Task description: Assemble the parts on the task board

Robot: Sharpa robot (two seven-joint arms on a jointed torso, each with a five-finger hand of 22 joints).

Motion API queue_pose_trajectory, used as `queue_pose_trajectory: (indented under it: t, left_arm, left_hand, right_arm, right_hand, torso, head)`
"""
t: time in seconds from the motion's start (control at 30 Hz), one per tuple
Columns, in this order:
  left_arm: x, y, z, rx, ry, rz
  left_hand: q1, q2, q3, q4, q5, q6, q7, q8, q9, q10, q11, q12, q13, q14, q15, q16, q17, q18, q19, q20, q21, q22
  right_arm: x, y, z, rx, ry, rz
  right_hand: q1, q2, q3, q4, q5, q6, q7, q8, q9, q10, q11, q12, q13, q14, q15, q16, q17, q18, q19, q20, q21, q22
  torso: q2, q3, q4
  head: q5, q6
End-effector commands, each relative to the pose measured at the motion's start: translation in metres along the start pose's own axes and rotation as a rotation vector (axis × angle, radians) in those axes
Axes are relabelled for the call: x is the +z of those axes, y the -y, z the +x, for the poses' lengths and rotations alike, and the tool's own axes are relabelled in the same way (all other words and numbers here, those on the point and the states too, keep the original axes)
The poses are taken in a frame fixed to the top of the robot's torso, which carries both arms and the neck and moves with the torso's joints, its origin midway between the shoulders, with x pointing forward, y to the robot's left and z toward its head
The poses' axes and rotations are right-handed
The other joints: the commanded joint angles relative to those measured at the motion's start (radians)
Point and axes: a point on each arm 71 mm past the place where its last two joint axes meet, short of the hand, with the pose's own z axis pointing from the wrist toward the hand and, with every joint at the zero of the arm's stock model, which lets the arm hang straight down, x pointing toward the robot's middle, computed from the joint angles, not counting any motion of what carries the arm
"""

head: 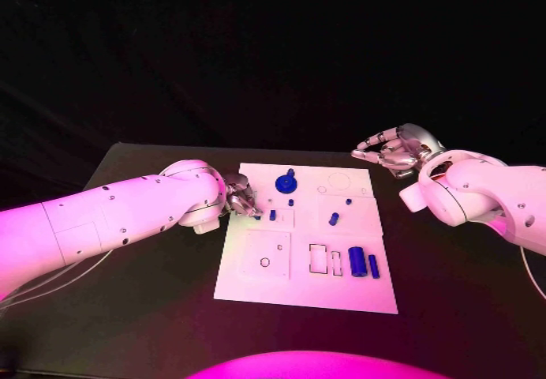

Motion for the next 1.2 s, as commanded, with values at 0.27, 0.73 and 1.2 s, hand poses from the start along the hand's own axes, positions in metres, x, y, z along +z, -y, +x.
queue_pose_trajectory:
  t: [0.27,0.73,1.2]
  left_arm:
    - [0.0014,0.0047,0.0066,0.024,-0.040,0.007]
    - [0.0028,0.0052,0.0069,0.030,-0.049,0.004]
    - [0.0038,0.0035,0.0061,0.036,-0.047,-0.004]
  left_hand:
    - [-0.009,0.010,0.117,-0.107,-0.003,0.024,-0.016,0.008,0.007,0.002,-0.003,-0.005,-0.002,0.102,-0.009,0.006,0.256,-0.006,0.005,0.001,0.005,0.105]
    - [-0.060,-0.003,0.089,-0.083,-0.014,0.036,-0.023,0.018,-0.001,0.013,-0.007,0.004,0.002,0.102,-0.012,0.007,0.257,-0.007,0.008,0.000,0.006,0.110]
    - [-0.089,-0.014,0.066,-0.068,-0.015,0.047,-0.028,0.022,-0.009,0.018,-0.011,0.010,0.005,0.103,-0.015,0.008,0.260,-0.008,0.012,-0.003,0.008,0.115]
  right_arm:
    - [-0.0005,-0.0023,0.0020,-0.011,-0.012,-0.023]
    - [-0.0008,-0.0037,0.0029,-0.010,-0.014,-0.038]
    - [-0.0011,-0.0034,0.0021,-0.009,-0.010,-0.038]
  right_hand:
    - [-0.008,0.003,-0.001,-0.001,0.007,-0.006,-0.004,0.007,-0.002,0.001,-0.004,-0.002,0.121,0.076,-0.006,-0.004,0.151,-0.001,0.079,-0.008,-0.002,0.230]
    - [-0.028,-0.004,-0.008,-0.001,0.112,-0.009,-0.006,0.015,-0.003,0.001,-0.006,-0.003,0.119,0.076,-0.008,-0.005,0.150,-0.001,0.079,-0.011,-0.005,0.229]
    - [-0.041,-0.006,-0.014,0.000,0.107,-0.011,-0.006,0.018,-0.004,0.001,-0.006,-0.004,0.118,0.076,-0.008,-0.006,0.150,-0.001,0.079,-0.011,-0.004,0.229]
  torso:
    - [0.000,0.0010,-0.0005]
    - [0.000,0.0013,-0.0004]
    - [0.000,0.0007,0.0002]
  head:
    - [-0.002,-0.001]
    - [-0.001,0.001]
    - [0.000,-0.003]
